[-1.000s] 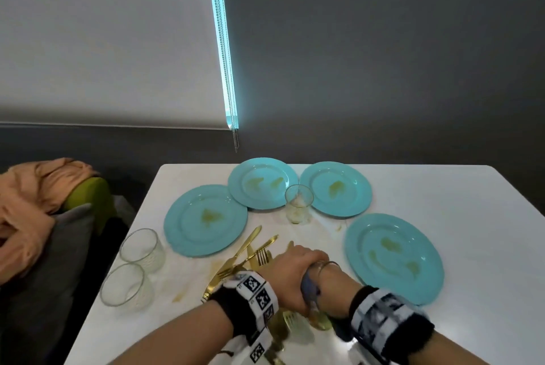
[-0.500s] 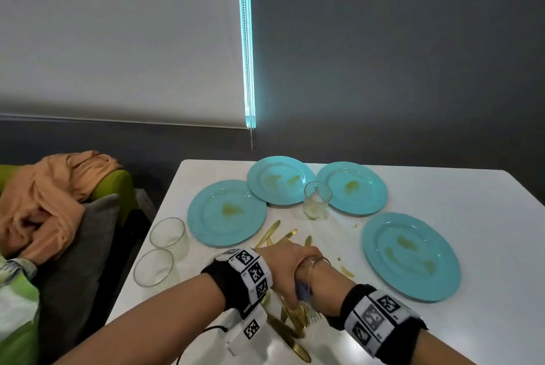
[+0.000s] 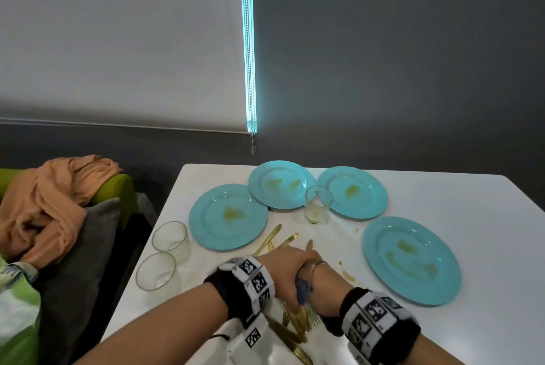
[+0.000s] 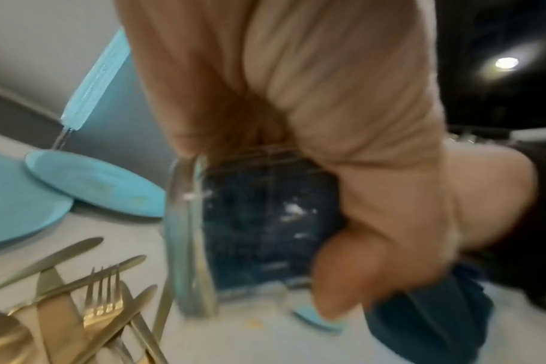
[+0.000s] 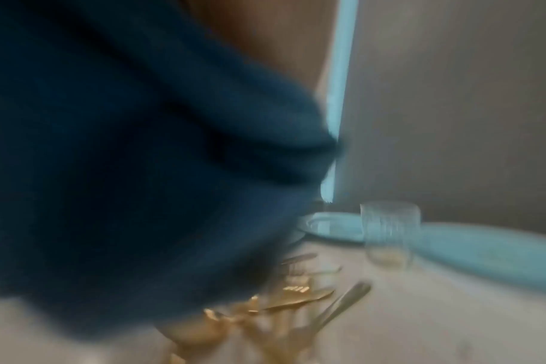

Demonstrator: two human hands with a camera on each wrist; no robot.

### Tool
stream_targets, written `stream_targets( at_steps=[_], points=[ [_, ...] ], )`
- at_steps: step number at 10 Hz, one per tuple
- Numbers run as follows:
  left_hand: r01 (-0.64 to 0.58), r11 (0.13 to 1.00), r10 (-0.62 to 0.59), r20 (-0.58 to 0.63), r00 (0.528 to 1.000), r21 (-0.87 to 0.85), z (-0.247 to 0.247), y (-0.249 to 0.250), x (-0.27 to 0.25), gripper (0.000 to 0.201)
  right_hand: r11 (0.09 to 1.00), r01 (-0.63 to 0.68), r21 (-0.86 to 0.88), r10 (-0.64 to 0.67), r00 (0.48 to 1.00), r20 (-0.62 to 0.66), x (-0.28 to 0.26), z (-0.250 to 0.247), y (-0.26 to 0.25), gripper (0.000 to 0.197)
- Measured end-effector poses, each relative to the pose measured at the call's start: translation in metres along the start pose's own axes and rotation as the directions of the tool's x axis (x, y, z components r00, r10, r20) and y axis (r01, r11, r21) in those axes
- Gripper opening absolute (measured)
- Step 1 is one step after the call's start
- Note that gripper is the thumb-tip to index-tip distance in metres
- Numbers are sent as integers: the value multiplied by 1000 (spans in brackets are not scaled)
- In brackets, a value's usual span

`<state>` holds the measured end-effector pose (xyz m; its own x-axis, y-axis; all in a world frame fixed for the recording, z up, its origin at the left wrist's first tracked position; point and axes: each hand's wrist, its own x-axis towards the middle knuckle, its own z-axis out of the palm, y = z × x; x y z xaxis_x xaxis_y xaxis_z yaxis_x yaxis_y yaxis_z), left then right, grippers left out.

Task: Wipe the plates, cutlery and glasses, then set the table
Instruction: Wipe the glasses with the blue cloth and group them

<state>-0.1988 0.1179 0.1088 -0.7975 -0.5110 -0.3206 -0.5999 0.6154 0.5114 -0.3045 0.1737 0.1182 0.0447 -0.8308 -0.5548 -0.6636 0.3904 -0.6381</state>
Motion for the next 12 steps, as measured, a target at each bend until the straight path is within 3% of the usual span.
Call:
stream_targets(
  at_steps=[1,2,3,4,5,6,7,8,9,11,12],
  points=[
    [-73,994,97,-392,915,75,36,0,3,65,982,-93,167,109,990,-86,-1,-7,10,33],
    [-105,995,90,-518,851,2,55,-1,5,63,794,-74,604,168,981,-101,10,1,26,22],
    [-88,992,29,-503,864,-94,42,-8,2,67,766,-23,643,86,994,-67,3,-2,29,18],
    [21,919,-252,-546,799,-394,34,-30,-6,84,707,195,680,-1,962,-274,-1,-24,23,21],
    [-38,834,-370,-608,703,-551,33,-43,-15,85,640,319,699,22,902,-432,-7,-51,29,15],
    [-175,736,-407,-634,658,-654,29,-31,-21,79,684,281,673,58,899,-434,-4,-55,42,19],
    [-339,607,-387,-640,664,-719,31,-10,-20,80,691,205,693,5,958,-288,4,-33,41,32],
    [-448,506,-377,-656,654,-737,36,7,-13,81,587,154,795,-49,987,-155,14,-16,35,54],
    [-473,435,-424,-637,644,-767,35,4,-12,82,420,88,903,-135,990,-34,15,-8,28,41],
    [-447,455,-467,-634,617,-770,25,-22,-18,80,615,-3,789,-92,993,76,21,15,23,33],
    [-415,495,-450,-634,628,-763,25,-31,-25,79,598,2,802,-75,996,53,29,25,22,41]
  ],
)
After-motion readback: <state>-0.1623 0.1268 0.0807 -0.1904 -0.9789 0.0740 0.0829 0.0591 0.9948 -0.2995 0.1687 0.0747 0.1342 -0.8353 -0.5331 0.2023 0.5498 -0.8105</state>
